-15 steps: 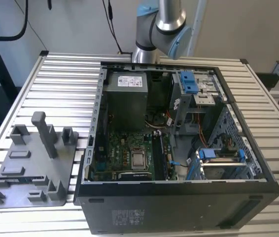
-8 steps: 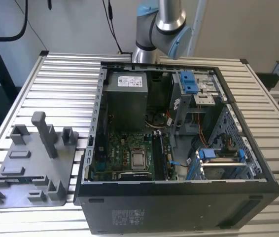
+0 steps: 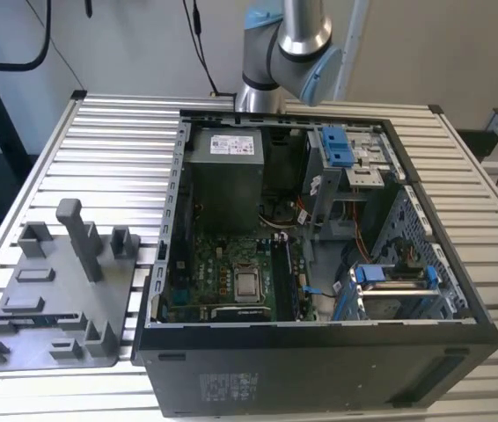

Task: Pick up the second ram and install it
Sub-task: 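Pick up the second ram and move it above second insertion slot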

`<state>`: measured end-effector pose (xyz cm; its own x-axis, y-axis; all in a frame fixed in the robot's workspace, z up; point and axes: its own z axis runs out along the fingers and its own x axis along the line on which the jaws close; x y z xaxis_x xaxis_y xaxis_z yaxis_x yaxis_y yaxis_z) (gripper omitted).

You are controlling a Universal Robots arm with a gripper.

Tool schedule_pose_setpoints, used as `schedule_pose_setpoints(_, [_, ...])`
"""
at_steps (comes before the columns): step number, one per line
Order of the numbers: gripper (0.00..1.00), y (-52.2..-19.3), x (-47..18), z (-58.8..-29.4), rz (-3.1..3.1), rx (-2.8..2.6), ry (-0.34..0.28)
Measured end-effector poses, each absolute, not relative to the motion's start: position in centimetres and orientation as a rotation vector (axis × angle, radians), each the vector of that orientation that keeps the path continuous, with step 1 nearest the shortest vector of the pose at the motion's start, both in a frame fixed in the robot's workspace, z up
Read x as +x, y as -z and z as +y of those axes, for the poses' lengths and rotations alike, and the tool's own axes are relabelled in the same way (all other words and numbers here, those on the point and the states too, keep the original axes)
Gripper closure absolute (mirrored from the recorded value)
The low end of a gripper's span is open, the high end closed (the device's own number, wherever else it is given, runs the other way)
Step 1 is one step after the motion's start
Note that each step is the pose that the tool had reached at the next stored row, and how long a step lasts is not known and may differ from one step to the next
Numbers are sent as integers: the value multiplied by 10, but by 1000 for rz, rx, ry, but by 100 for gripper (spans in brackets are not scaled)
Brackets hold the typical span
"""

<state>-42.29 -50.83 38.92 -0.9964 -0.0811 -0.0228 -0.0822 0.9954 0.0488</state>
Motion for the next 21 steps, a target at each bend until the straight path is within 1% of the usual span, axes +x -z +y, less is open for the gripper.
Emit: schedule_pose_setpoints(21, [89, -389, -423, -508, 3047, -716, -77])
